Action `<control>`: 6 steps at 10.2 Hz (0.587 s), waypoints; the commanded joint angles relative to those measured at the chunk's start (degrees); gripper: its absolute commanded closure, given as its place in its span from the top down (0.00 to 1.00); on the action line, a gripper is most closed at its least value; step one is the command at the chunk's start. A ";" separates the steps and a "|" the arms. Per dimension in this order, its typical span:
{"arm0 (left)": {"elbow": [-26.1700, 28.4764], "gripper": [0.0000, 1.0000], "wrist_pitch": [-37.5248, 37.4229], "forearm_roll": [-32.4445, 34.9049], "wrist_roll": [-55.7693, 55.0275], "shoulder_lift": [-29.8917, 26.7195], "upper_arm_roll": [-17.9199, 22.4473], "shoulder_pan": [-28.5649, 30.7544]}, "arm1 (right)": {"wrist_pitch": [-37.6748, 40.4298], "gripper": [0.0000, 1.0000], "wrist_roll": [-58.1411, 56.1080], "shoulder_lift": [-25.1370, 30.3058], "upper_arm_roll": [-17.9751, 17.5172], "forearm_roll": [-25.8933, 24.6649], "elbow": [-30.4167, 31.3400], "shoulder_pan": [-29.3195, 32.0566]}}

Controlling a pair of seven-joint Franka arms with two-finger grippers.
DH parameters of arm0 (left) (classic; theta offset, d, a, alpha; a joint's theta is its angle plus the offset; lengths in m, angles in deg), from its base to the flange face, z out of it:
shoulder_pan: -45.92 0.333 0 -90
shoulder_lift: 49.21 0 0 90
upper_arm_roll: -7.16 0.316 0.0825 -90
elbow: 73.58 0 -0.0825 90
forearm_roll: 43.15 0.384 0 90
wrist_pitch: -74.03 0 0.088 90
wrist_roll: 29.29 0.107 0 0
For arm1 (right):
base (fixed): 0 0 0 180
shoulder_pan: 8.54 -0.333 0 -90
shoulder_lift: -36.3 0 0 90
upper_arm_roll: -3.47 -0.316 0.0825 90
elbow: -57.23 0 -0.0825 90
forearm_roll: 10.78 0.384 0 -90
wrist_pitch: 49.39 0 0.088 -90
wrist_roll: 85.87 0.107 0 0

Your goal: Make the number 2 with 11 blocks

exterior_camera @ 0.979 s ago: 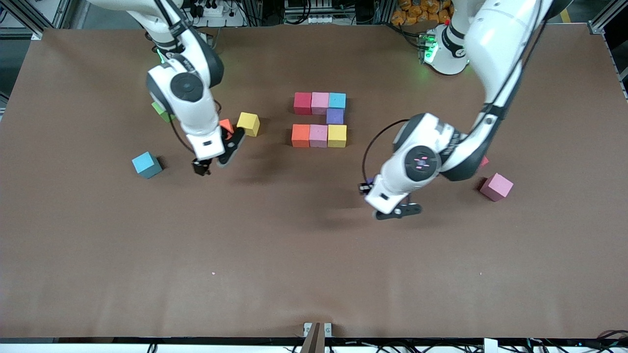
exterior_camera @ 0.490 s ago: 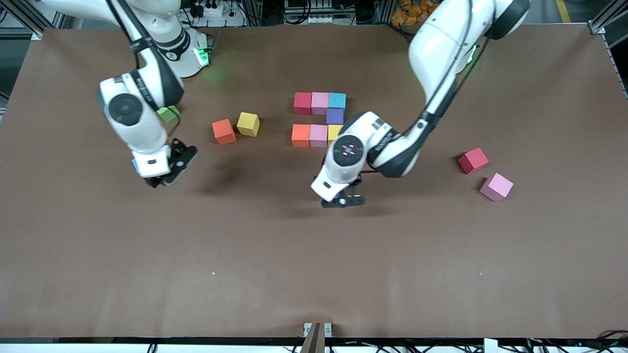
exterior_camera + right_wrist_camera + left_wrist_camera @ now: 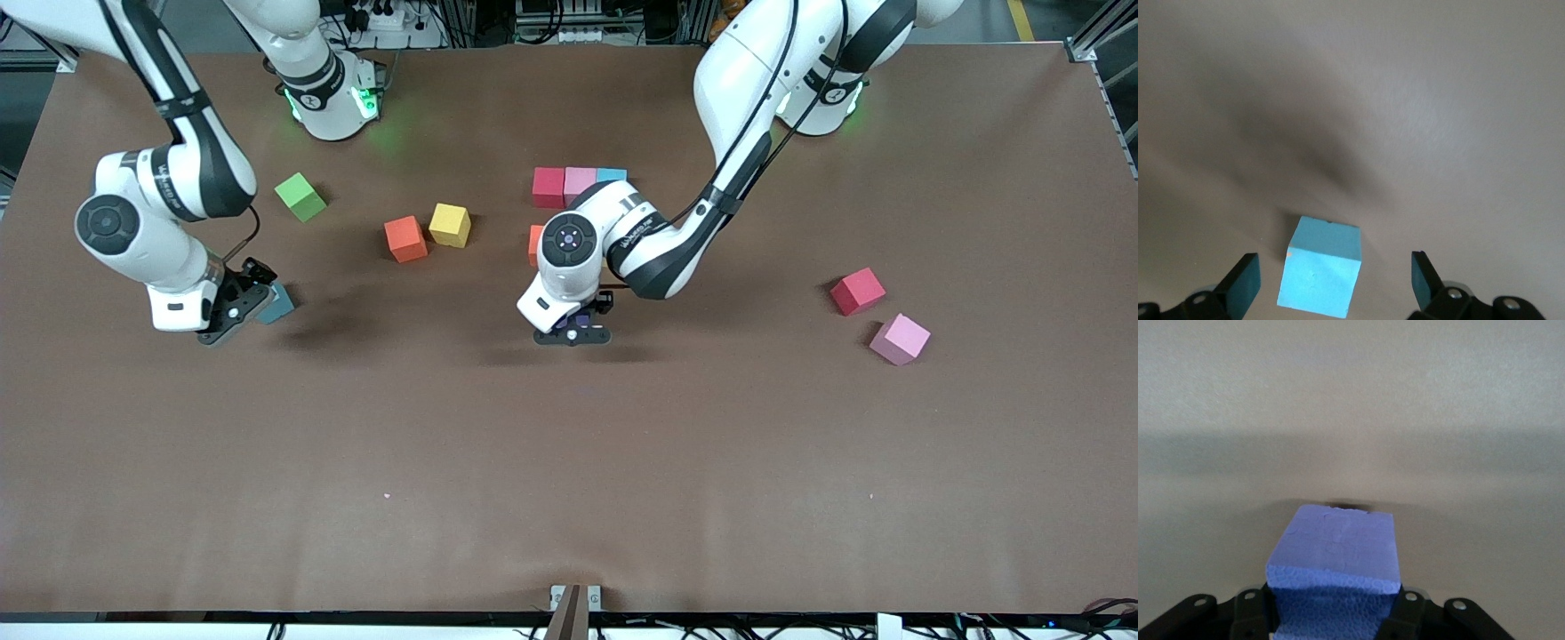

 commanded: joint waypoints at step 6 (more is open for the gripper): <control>-4.15 0.14 0.50 0.09 -7.86 3.72 0.66 -2.10 | -6.71 1.00 4.08 -4.16 2.40 -0.74 5.06 2.31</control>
